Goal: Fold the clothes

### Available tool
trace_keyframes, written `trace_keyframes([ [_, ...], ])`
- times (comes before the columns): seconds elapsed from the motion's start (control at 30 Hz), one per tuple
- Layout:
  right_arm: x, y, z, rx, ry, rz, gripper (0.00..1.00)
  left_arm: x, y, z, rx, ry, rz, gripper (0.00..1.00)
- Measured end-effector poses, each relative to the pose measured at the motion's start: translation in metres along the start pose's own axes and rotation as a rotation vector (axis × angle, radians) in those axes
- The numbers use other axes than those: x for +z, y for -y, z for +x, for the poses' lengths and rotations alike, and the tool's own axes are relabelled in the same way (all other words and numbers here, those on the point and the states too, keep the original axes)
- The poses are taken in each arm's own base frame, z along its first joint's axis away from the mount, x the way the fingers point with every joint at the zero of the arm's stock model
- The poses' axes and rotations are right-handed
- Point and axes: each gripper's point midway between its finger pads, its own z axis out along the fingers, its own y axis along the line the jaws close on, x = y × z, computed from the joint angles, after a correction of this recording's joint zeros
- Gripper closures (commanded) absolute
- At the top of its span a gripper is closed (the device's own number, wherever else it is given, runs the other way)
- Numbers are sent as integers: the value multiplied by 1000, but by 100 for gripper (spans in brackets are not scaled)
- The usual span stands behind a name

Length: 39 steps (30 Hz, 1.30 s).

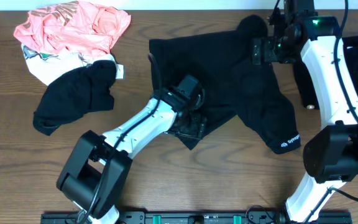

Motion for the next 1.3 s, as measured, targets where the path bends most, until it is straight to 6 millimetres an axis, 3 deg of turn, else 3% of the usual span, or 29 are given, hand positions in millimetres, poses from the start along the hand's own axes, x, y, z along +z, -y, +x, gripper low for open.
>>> trace_keyframes([
  [0.2,0,0,3,7,-13,1,1,9,10,-14,11,58,4,19],
  [0.5,0,1,4,9,-17,1,1,32,12,-2,55,3,-28,19],
  [0.6,0,1,4,10,-17,2,1,33,16,-1,83,7,-28,28],
  [0.67,0,1,5,11,-19,2,1,33,17,-1,90,11,-29,45],
  [0.73,0,1,5,11,-22,2,1,33,18,-1,101,13,-31,53],
  [1.0,0,2,8,12,-34,3,1,33,13,-4,133,25,-58,71],
  [1.17,0,2,11,13,-44,3,1,33,9,-4,192,24,-80,92],
  [1.3,0,2,12,13,-51,3,1,31,-6,6,226,-18,-152,94],
])
